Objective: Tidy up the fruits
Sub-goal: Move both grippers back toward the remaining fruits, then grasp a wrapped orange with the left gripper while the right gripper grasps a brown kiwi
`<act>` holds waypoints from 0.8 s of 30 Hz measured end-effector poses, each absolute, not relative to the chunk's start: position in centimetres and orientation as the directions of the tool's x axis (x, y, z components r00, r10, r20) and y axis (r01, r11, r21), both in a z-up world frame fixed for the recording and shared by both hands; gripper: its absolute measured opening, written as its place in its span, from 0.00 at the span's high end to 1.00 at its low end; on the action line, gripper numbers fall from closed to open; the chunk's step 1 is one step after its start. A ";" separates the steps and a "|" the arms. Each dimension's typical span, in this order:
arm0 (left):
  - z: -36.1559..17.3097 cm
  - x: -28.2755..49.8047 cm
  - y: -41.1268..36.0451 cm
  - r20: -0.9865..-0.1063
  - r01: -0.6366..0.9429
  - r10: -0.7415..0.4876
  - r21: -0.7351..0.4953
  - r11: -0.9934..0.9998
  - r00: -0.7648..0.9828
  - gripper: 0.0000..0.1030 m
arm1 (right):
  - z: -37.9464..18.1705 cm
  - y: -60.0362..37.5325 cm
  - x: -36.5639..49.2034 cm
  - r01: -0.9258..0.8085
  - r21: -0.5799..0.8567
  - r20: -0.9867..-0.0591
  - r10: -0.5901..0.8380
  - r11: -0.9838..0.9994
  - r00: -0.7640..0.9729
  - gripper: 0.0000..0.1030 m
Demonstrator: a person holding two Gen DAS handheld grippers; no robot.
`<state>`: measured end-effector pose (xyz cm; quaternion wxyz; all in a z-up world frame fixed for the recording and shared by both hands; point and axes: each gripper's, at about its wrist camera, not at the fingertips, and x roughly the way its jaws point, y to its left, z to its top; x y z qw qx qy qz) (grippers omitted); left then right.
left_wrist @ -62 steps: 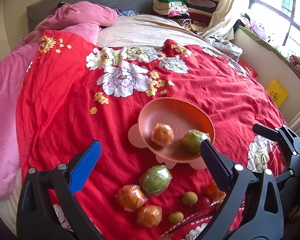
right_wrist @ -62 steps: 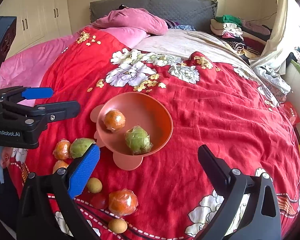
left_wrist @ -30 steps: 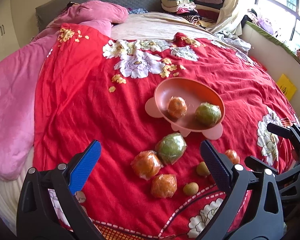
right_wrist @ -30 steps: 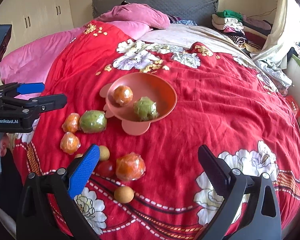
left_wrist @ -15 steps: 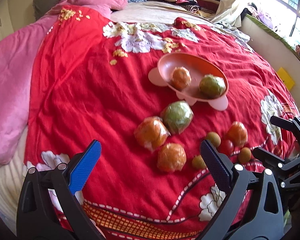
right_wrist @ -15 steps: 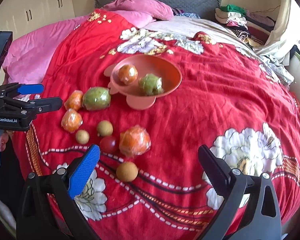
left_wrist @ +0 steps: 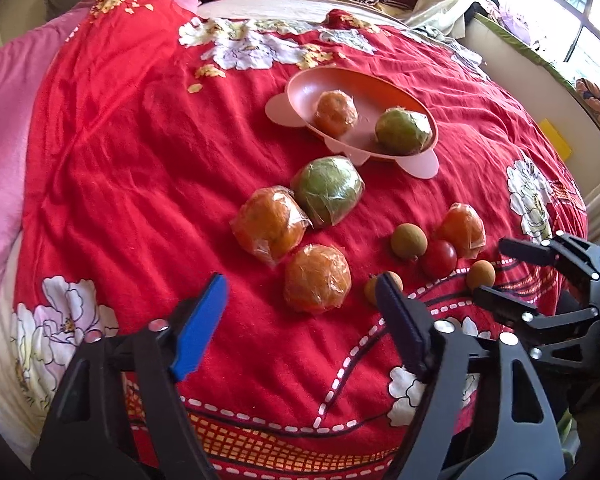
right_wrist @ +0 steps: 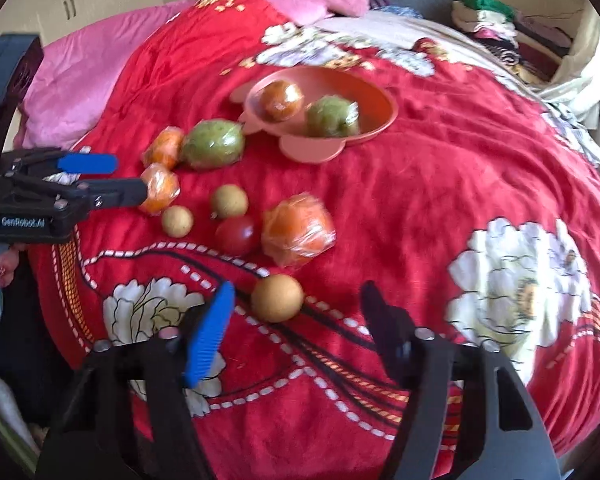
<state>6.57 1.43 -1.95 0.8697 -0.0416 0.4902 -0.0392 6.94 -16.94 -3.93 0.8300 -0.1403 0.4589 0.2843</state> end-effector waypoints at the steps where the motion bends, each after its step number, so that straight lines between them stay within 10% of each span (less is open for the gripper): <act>1: -2.1 6.7 1.4 -0.851 0.032 -0.120 -0.121 0.992 0.511 0.40 | -4.1 -16.8 6.9 -0.608 0.032 -0.843 0.348 0.794 0.410 0.53; 8: -3.0 7.3 1.3 -0.860 0.039 -0.144 -0.143 0.989 0.490 0.57 | -4.4 -16.9 7.0 -0.616 0.056 -0.838 0.372 0.785 0.398 0.73; 24: -4.1 8.7 1.1 -0.865 0.057 -0.194 -0.190 0.980 0.463 0.70 | -2.9 -16.9 6.7 -0.626 0.045 -0.824 0.383 0.779 0.418 0.75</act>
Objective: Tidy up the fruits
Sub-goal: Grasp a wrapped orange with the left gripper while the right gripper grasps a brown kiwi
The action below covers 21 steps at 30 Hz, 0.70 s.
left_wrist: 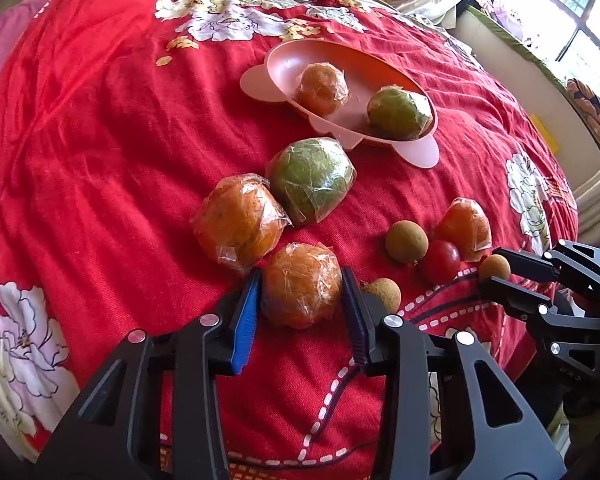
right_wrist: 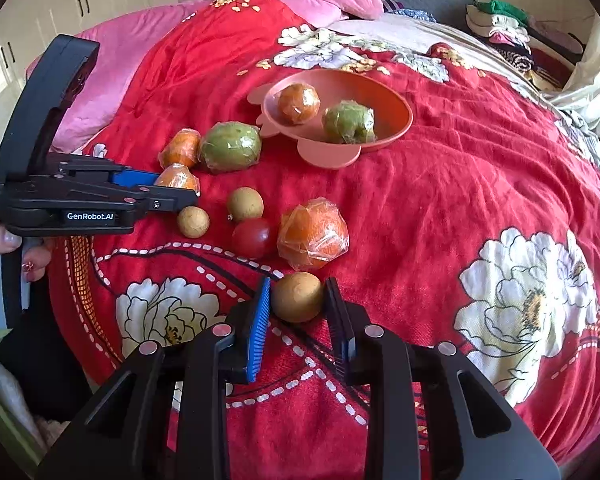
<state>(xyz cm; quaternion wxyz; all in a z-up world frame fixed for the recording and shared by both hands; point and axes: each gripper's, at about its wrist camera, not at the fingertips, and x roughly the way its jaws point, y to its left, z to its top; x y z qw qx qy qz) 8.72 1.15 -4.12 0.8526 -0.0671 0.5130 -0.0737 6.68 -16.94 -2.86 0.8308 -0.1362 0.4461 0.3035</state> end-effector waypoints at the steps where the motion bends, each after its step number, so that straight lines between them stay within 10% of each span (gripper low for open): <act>1: -4.0 8.7 1.2 -0.863 0.057 -0.199 -0.196 0.979 0.464 0.70 | -2.7 -17.0 6.6 -0.626 0.043 -0.822 0.384 0.778 0.420 0.75; 21: 1.0 8.0 1.3 -0.806 0.082 -0.226 -0.217 0.973 0.547 0.71 | 0.8 -17.8 8.1 -0.611 0.033 -0.772 0.409 0.791 0.487 0.75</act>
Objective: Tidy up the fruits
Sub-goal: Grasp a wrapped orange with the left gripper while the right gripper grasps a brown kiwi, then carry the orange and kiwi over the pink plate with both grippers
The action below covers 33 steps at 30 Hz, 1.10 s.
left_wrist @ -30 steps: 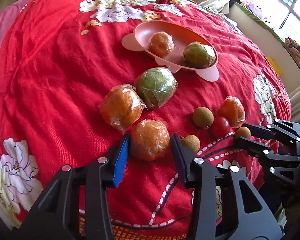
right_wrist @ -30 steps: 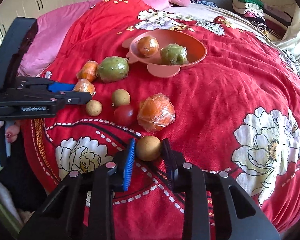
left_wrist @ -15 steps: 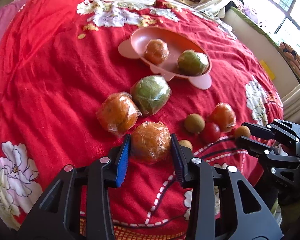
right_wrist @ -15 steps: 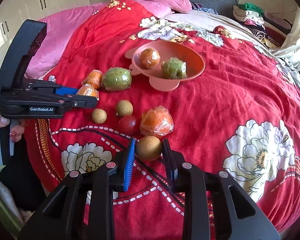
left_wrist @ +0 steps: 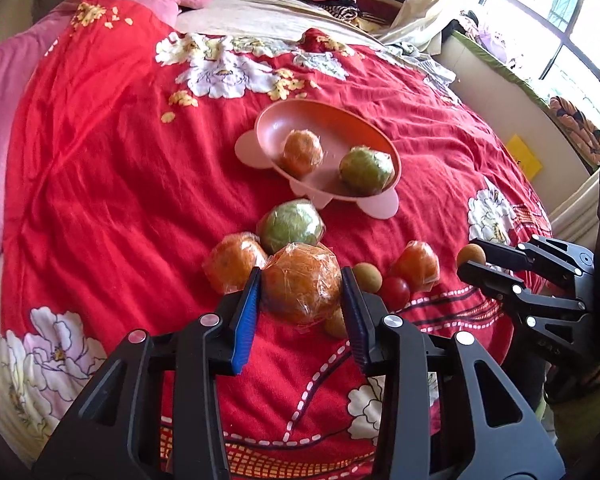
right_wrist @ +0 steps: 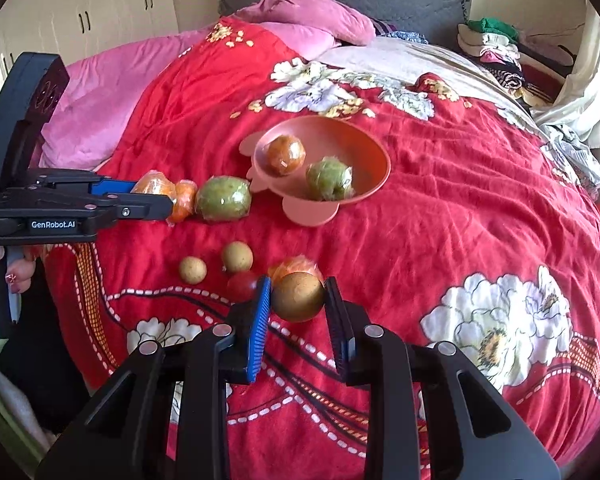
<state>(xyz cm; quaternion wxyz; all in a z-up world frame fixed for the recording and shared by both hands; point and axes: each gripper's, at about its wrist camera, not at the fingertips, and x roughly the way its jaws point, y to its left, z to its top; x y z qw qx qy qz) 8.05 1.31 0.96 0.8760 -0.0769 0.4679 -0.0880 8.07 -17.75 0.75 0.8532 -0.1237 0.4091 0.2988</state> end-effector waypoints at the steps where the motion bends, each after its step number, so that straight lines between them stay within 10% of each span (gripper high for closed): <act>1: 1.1 8.1 1.3 -0.805 0.082 -0.225 -0.216 0.973 0.549 0.71 | 1.0 -17.8 8.3 -0.609 0.034 -0.768 0.411 0.792 0.491 0.75; 33: 1.4 15.9 -1.6 -0.822 0.152 -0.230 -0.176 0.973 0.522 0.71 | 2.6 -17.8 13.9 -0.584 0.037 -0.743 0.413 0.811 0.527 0.75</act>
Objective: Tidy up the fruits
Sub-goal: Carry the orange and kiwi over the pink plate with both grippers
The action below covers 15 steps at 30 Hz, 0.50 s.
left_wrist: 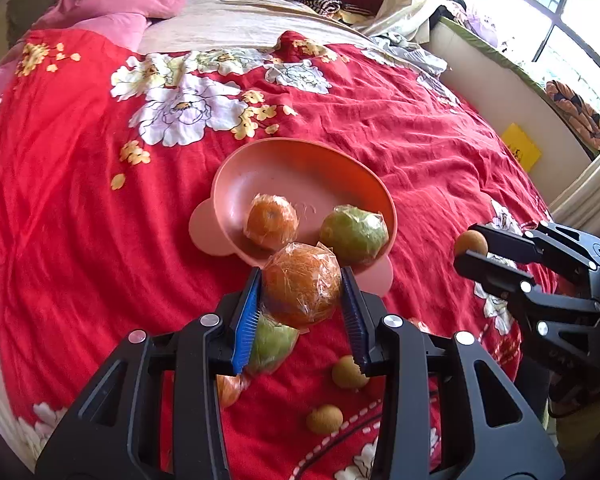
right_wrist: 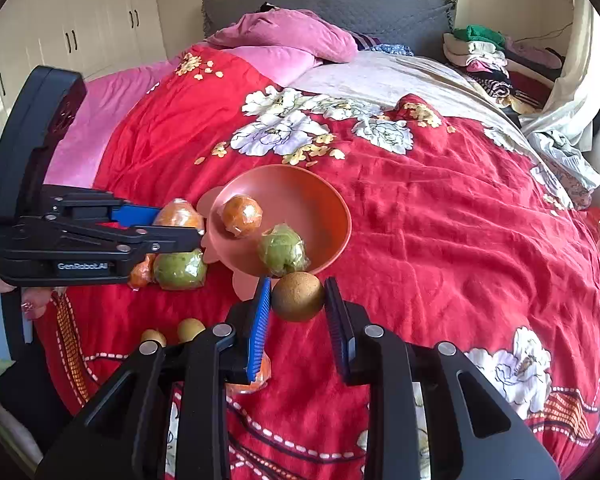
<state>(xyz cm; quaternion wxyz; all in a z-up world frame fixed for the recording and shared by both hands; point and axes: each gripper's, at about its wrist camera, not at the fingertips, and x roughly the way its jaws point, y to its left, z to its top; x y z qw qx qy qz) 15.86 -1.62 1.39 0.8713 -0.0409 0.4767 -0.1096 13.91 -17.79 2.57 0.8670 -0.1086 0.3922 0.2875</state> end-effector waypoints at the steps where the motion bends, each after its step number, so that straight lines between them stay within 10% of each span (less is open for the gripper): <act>1: 1.2 16.3 -1.7 -0.825 0.154 -0.230 -0.174 0.973 0.517 0.71 | 2.5 -17.6 14.0 -0.587 0.039 -0.744 0.416 0.809 0.524 0.75; 15: -1.0 19.1 -1.5 -0.853 0.144 -0.209 -0.158 0.977 0.478 0.71 | 1.2 -15.3 15.1 -0.632 0.058 -0.755 0.448 0.773 0.479 0.75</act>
